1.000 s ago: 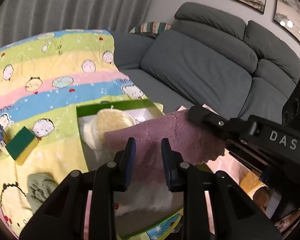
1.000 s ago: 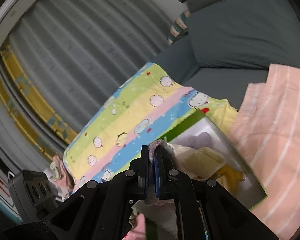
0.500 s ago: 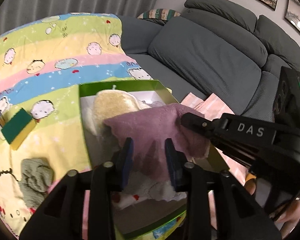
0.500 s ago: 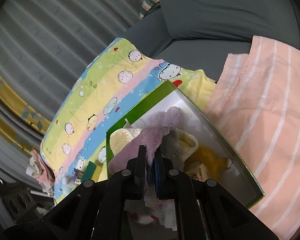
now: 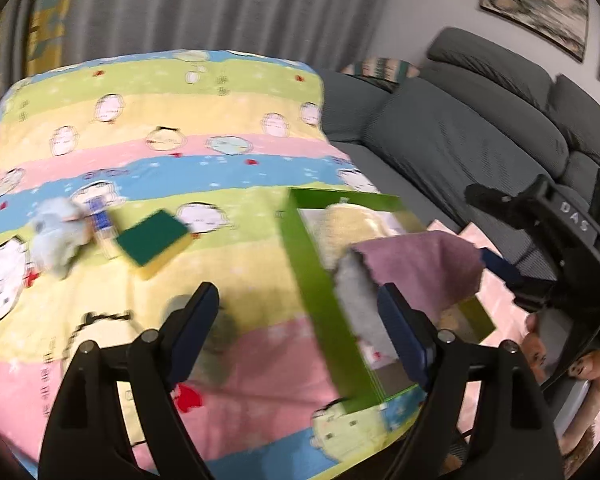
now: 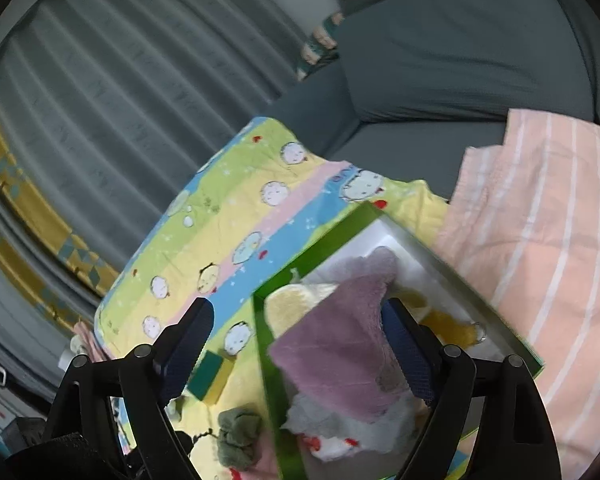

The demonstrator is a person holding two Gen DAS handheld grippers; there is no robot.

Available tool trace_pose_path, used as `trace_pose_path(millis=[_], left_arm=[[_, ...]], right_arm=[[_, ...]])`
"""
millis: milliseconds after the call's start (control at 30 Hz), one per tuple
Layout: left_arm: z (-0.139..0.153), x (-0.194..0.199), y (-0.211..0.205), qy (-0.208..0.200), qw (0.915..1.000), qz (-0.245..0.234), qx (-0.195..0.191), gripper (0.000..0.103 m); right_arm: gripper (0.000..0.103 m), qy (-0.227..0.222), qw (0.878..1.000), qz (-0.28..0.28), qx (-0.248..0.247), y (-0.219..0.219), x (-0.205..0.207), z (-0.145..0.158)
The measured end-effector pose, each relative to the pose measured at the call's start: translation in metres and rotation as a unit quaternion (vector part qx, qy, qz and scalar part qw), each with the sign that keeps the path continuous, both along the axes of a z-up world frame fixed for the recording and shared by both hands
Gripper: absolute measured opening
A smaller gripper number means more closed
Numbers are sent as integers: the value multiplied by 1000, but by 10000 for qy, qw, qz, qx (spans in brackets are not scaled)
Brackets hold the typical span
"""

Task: Organize soft objects
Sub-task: 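Lower the mauve cloth into the box and open the right gripper, then move the right gripper to the light blue plush elephant and grasp it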

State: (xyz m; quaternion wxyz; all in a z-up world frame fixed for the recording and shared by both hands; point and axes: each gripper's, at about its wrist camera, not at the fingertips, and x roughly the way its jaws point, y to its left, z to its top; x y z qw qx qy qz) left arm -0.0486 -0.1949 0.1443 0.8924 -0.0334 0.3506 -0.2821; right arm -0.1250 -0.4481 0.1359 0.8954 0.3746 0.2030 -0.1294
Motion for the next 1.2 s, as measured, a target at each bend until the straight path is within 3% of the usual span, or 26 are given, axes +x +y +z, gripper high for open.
trace_pose_path(millis=[167,233,533,767,967,1100,1200], left_arm=[[-2,-1,55,-131,9958,903,-40,91],[-5,2,74,-122,9922,1240,5,91],[-52,24,172,348,9651,2569,368,91],[-82,39,233,861,9409,3236,507,91],[-88,42,263,1162,9316,3423,389,91],[-91,45,273,1242,9287,3432,662,91],[-94,46,281,1338,9262,3472,613,91]], right_arm=[[88,51,9979,295,-576,39,10,17],[95,136,9948,393,-929,62,16,22],[95,247,9735,1504,-1703,161,52,20],[95,678,9530,2457,-1639,229,95,-15],[95,1259,9353,3118,-1103,279,149,-47],[95,1629,9283,3230,-861,305,189,-59],[95,1802,9284,3122,-901,320,217,-64]])
